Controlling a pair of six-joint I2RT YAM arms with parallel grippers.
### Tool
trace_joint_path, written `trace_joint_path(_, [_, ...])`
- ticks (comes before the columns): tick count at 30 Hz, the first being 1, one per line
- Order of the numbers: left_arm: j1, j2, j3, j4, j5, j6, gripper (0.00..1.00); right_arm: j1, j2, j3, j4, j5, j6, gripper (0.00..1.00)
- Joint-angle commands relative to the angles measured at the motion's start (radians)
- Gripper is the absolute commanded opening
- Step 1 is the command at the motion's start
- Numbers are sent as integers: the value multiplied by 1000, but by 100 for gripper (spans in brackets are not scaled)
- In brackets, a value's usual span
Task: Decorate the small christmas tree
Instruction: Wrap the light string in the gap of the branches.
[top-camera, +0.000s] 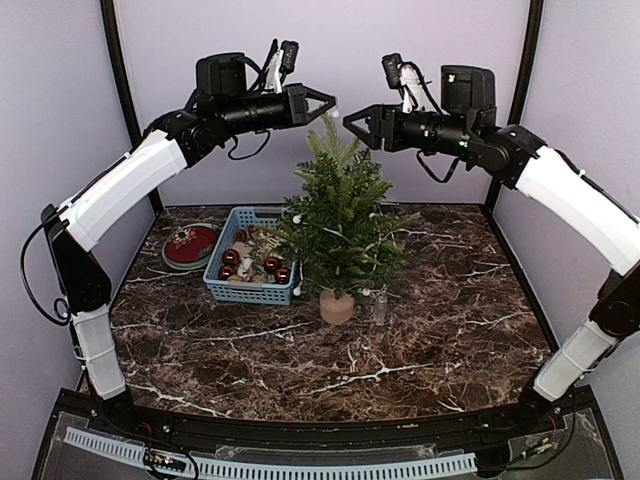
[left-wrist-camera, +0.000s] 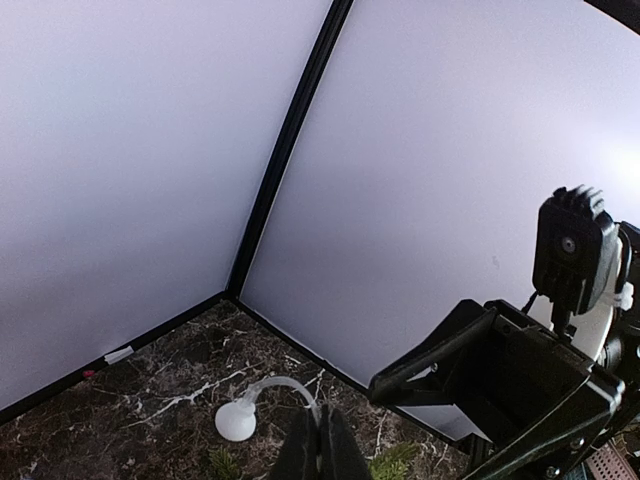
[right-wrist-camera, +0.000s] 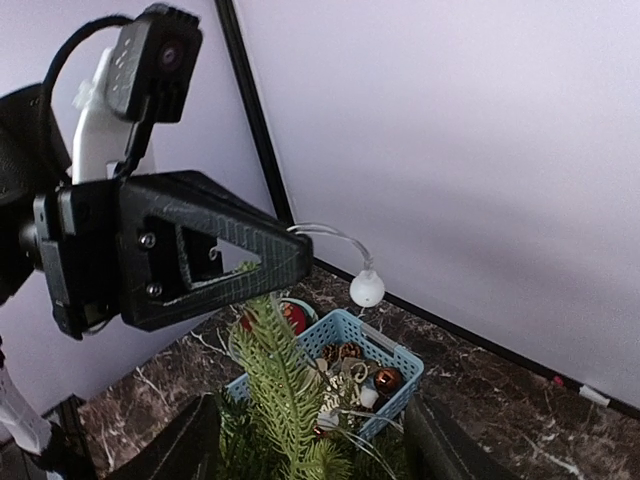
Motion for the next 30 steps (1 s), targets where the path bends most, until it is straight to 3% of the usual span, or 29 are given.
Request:
trace_joint_path(1, [-1,-23,41,57,6,-9,0,9,23,12,-15,-65,-35,55])
trace_joint_path(3, [-1,-23,41,54,7,-8,0,12,52,54,-53,-68,-48,51])
trace_joint_path(12, [-2,-23,38,46,13,-10,0,24,178,199,-152,-79,-78,50])
trace_joint_path(23, [0,-27,52,53,-16,-5,0,25,141,116,-106,-80,-64,3])
trace_joint_path(30, [31,-29,71,65,-45,-7,0,26,121,88,-112,-63,-68,0])
